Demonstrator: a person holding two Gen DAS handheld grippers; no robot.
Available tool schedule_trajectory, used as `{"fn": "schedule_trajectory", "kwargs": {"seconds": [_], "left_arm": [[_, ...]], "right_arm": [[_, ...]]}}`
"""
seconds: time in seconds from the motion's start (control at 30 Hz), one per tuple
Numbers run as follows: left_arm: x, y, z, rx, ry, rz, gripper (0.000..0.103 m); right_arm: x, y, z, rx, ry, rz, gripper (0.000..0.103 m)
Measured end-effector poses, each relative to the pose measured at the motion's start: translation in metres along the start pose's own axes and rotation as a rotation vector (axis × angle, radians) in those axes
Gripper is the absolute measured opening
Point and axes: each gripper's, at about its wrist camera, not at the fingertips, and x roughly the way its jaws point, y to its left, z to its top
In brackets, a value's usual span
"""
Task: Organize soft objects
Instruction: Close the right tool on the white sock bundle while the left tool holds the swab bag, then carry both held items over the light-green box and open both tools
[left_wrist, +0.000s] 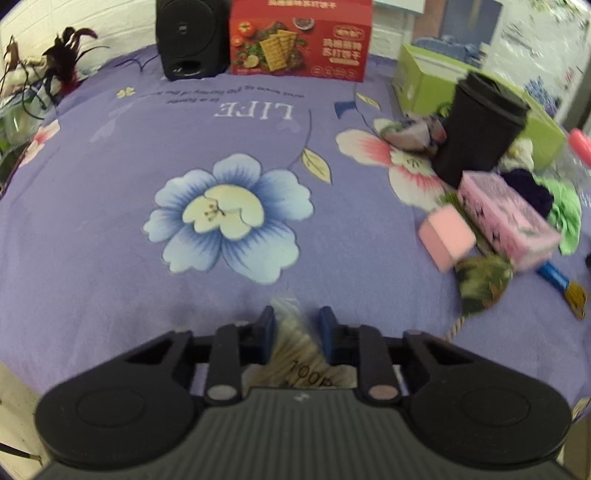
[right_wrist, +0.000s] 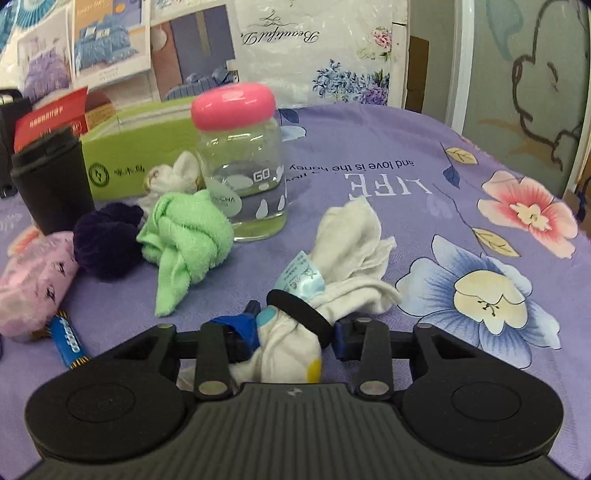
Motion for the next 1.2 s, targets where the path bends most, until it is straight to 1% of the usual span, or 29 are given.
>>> {"fn": "schedule_trajectory", "kwargs": {"seconds": [0.03,0.1,0.13,0.17,0.2,0.27,0.3,0.33,0.37,0.4,0.43,0.47,0.5,0.57,0.67,0.77,0.9,0.97,1.0,1.03,1.07,1.1,1.13,1.17,1.2], "left_arm": [[0.001,0.001,0.006,-0.009,-0.011,-0.005,0.017],[0.012,0.003,0.016,-0.003,0.015,-0.024,0.017],[0.015,0.005,0.018,-0.002,0.022,-0.031,0.017],[0.016,0.007,0.019,-0.010,0.024,-0.030,0.019],[0.016,0.011,0.020,-0.020,0.032,-0.024,0.024],[0.012,0.015,0.022,-0.005,0.046,-0.005,0.060],[0.007,0.015,0.021,0.005,0.023,0.017,0.086],[0.000,0.016,0.018,0.019,-0.010,0.031,0.092],[-0.005,0.015,0.016,0.045,-0.019,0.031,0.093],[-0.010,0.013,0.013,0.082,-0.019,0.022,0.096],[-0.014,0.011,0.009,0.126,-0.013,0.005,0.102],[-0.016,0.007,0.005,0.180,-0.008,-0.005,0.102],[-0.016,0.003,0.001,0.234,-0.001,0.003,0.102],[-0.011,-0.007,-0.006,0.331,0.008,0.037,0.102],[0.000,-0.015,-0.013,0.404,0.045,0.004,0.102],[0.006,-0.016,-0.020,0.396,0.048,-0.013,0.103],[0.011,-0.001,-0.020,0.277,0.055,-0.061,0.103],[0.011,0.000,-0.019,0.242,0.047,-0.068,0.099],[0.010,0.000,-0.018,0.225,0.044,-0.057,0.094],[0.008,0.000,-0.017,0.208,0.043,-0.047,0.080],[0.005,-0.001,-0.015,0.192,0.040,-0.041,0.072],[0.003,-0.001,-0.013,0.182,0.037,-0.023,0.057],[0.001,-0.001,-0.011,0.167,0.036,-0.012,0.050],[0.000,0.001,-0.009,0.142,0.037,-0.011,0.049],[0.000,0.003,-0.008,0.117,0.041,-0.004,0.047]], "right_arm": [[-0.001,-0.003,0.002,0.011,0.000,0.011,0.018],[0.001,-0.005,0.004,0.005,0.003,0.008,0.019],[0.004,-0.004,0.003,-0.020,0.022,0.013,0.019],[0.005,-0.002,0.002,-0.038,0.012,0.012,0.020],[0.005,-0.001,0.001,-0.055,0.010,0.012,0.021],[0.006,0.003,-0.001,-0.091,0.000,0.003,0.023],[0.007,0.003,-0.001,-0.083,0.000,0.003,0.026],[0.008,0.003,-0.001,-0.077,-0.001,0.002,0.027],[0.009,0.003,0.000,-0.078,0.002,0.002,0.028],[0.009,0.003,0.000,-0.079,0.004,0.002,0.029],[0.009,0.002,0.001,-0.065,0.006,0.004,0.029],[0.010,-0.001,0.002,-0.042,0.008,0.011,0.030],[0.011,-0.002,0.002,-0.024,0.011,0.017,0.032],[0.012,0.001,0.004,-0.038,0.022,0.007,0.035],[0.012,0.009,0.006,-0.064,0.048,-0.038,0.041],[0.011,0.004,0.005,-0.030,0.055,-0.027,0.046],[0.013,0.004,0.002,-0.043,0.043,-0.032,0.051],[0.013,0.004,0.002,-0.038,0.037,-0.031,0.053],[0.013,0.003,0.002,-0.037,0.032,-0.029,0.053],[0.013,0.002,0.001,-0.035,0.027,-0.024,0.053],[0.012,0.001,0.001,-0.028,0.025,-0.018,0.053],[0.011,-0.001,0.000,-0.021,0.017,-0.016,0.051],[0.011,-0.001,-0.001,-0.022,0.008,-0.015,0.045],[0.009,-0.002,-0.002,-0.021,-0.003,-0.007,0.039],[0.007,-0.004,-0.002,-0.018,-0.011,-0.005,0.021]]}}
